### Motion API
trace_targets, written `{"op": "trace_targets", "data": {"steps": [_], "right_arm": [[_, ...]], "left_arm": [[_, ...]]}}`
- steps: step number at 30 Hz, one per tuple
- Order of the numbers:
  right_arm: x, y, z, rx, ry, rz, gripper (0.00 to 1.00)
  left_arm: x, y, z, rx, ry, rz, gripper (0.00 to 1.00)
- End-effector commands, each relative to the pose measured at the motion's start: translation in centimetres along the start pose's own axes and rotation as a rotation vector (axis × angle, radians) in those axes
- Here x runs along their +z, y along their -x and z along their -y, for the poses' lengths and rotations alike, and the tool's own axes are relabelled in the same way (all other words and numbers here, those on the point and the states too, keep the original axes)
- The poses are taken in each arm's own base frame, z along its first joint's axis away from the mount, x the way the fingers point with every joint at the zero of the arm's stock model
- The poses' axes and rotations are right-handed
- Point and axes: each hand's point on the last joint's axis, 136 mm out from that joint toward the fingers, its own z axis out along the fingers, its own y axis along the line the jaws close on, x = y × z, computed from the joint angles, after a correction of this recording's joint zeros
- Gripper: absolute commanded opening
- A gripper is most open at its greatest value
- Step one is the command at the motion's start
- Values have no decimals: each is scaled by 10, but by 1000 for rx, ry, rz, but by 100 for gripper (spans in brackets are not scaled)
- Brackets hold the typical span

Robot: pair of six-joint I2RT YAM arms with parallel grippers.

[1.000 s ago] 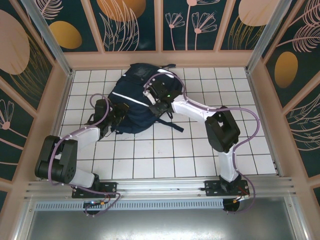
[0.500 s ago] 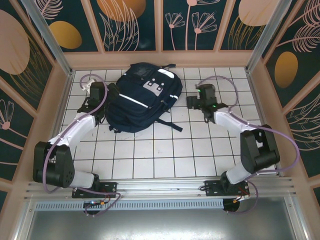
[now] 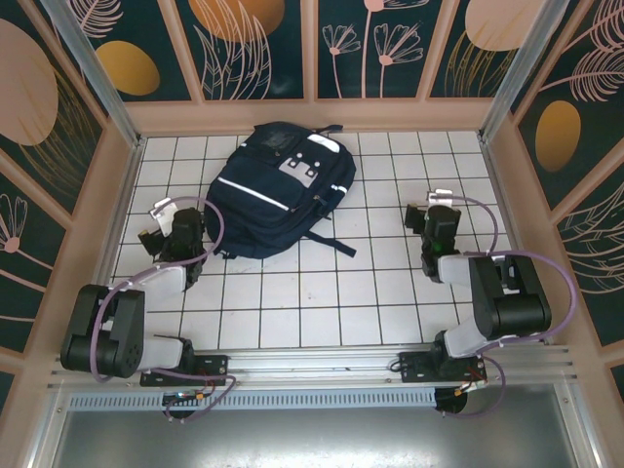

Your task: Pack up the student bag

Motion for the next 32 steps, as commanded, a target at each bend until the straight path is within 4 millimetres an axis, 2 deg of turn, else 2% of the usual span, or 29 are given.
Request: {"op": "trace_targets", "data": {"steps": [1, 5, 8, 9, 11, 15, 32], "right_arm": [[-8, 23, 17, 108, -15, 154, 99], [-12, 23, 27, 171, 43, 168, 99], [-16, 22, 26, 170, 64, 183, 99], [-17, 22, 25, 169, 76, 191, 99], [-28, 20, 26, 175, 82, 251, 99], [-26, 14, 28, 168, 42, 229, 99], [-27, 16, 25, 156, 42, 238, 99]], "left_arm": [[-2, 37, 8, -61, -73, 164, 99], [3, 31, 21, -62, -176, 185, 99], [2, 31, 33, -34, -258, 224, 99], [5, 24, 36, -29, -287, 210, 99], [-1, 22, 40, -25, -344, 221, 99], [-9, 19, 25, -81, -347, 283, 99], [-7, 17, 29, -60, -357, 268, 99]]}}
